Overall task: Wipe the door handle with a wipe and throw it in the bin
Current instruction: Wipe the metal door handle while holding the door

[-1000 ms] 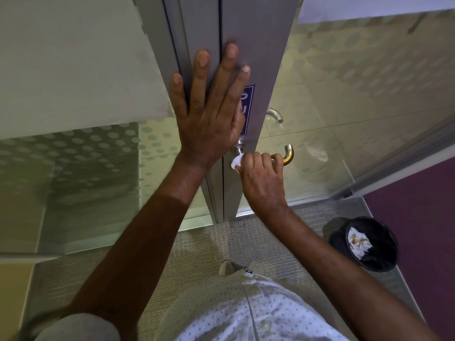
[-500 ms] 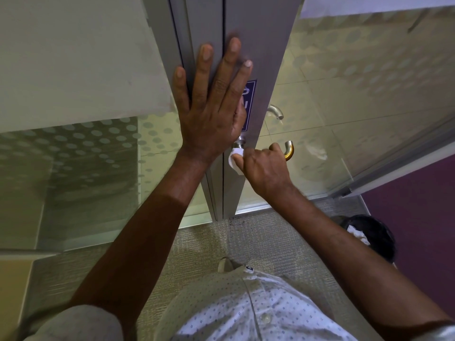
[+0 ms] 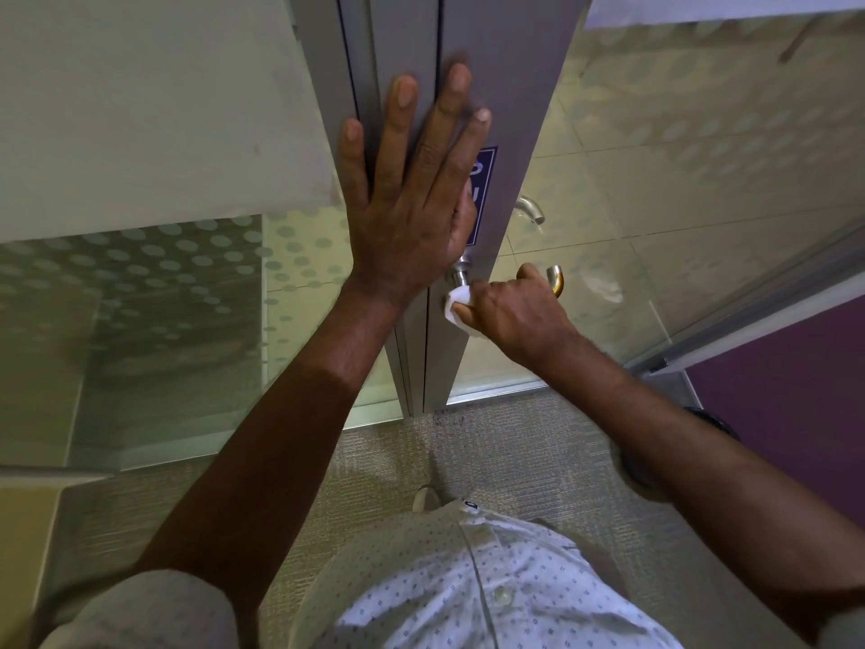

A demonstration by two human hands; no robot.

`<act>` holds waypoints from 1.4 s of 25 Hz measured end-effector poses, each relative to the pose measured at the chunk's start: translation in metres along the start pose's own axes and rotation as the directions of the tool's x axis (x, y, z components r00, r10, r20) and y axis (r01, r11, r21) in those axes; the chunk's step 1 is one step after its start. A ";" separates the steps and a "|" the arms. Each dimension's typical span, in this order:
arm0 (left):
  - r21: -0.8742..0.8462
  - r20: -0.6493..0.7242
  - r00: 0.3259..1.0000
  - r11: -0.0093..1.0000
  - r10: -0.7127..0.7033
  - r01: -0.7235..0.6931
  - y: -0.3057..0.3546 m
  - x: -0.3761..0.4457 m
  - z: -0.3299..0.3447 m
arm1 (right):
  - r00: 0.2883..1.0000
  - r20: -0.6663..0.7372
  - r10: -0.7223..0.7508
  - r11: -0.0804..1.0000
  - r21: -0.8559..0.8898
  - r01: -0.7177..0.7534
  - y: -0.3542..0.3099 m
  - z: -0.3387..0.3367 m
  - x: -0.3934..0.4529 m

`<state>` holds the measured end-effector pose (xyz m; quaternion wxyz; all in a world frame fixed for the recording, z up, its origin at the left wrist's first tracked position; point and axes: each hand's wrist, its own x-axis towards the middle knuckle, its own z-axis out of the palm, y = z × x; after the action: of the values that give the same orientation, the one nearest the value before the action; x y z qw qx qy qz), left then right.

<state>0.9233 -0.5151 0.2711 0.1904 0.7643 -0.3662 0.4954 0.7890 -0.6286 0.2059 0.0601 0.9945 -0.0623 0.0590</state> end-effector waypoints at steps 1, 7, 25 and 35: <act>0.000 0.005 1.000 1.000 -0.002 0.002 0.000 0.000 -0.001 | 1.000 -0.009 -0.008 1.000 0.005 0.008 0.000 -0.002 0.001; -0.015 0.011 1.000 1.000 0.008 -0.008 0.000 0.002 -0.001 | 0.981 -0.191 0.044 0.999 -0.013 -0.048 -0.005 0.017 -0.020; -0.037 0.016 1.000 0.999 0.003 -0.002 0.000 0.003 -0.002 | 0.940 -0.340 -0.037 0.997 -0.081 0.010 0.016 0.036 -0.033; 0.036 0.014 0.999 0.998 -0.047 0.047 0.005 -0.005 0.001 | 0.964 -0.047 -0.261 0.965 -0.021 0.260 0.036 0.005 -0.011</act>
<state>0.9187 -0.5171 0.2661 0.1857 0.7797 -0.3407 0.4914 0.7741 -0.6635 0.2040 0.0760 0.9919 0.0698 0.0745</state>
